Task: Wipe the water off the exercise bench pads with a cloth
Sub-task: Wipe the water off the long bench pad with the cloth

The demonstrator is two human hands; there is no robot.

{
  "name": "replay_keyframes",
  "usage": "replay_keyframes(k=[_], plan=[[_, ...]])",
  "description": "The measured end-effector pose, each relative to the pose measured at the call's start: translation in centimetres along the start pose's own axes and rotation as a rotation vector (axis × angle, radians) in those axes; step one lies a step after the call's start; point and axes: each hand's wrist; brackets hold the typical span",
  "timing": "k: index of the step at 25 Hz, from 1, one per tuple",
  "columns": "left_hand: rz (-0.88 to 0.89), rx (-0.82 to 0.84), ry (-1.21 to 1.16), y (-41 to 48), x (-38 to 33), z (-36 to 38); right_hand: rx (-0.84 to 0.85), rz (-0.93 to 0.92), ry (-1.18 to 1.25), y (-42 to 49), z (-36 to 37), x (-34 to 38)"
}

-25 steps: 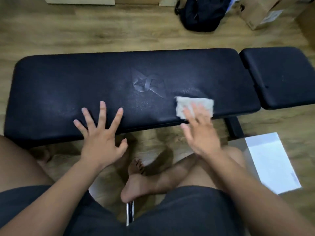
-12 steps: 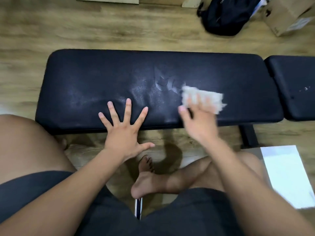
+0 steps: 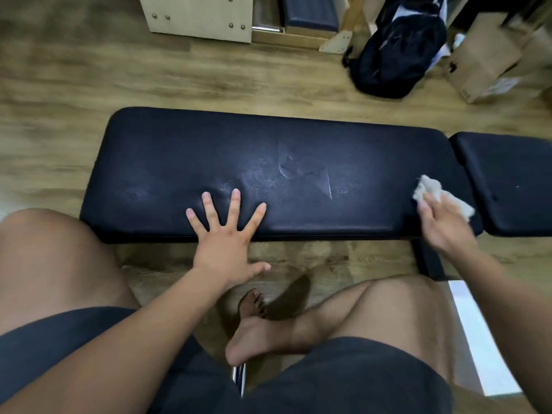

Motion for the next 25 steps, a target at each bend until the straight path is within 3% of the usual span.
replay_keyframes(k=[3, 5, 11, 14, 17, 20, 25], plan=[[-0.004, -0.027, 0.029, -0.2, -0.2, 0.2, -0.005, 0.128, 0.026, 0.4, -0.2, 1.1], [0.001, -0.035, 0.042, -0.1, -0.2, 0.4, -0.055, 0.094, 0.039, -1.2, 1.3, 5.0], [0.010, 0.036, 0.039, 0.1, -0.2, -0.4, -0.099, -0.334, -0.013, -12.9, 7.0, 18.9], [0.061, 0.069, -0.046, -0.4, 1.1, -1.5, -0.111, -0.562, -0.119, -11.8, 6.3, 16.6], [0.157, -0.018, -0.036, -2.1, 3.0, -1.3, -0.141, -0.322, -0.201, -7.2, 4.1, 9.6], [0.163, -0.088, -0.115, -2.3, 3.8, -1.8, -0.121, -0.071, -0.085, -5.5, 2.2, 5.8], [0.085, -0.136, -0.257, -3.3, 5.2, -2.1, -0.132, 0.113, 0.137, -8.9, 3.2, 12.7]])
Point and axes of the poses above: each hand's wrist, its own y-axis towards the middle knuckle, its own z-axis out of the palm, x = y × z, and after that the axes turned 6 degrees about -x, right-handed
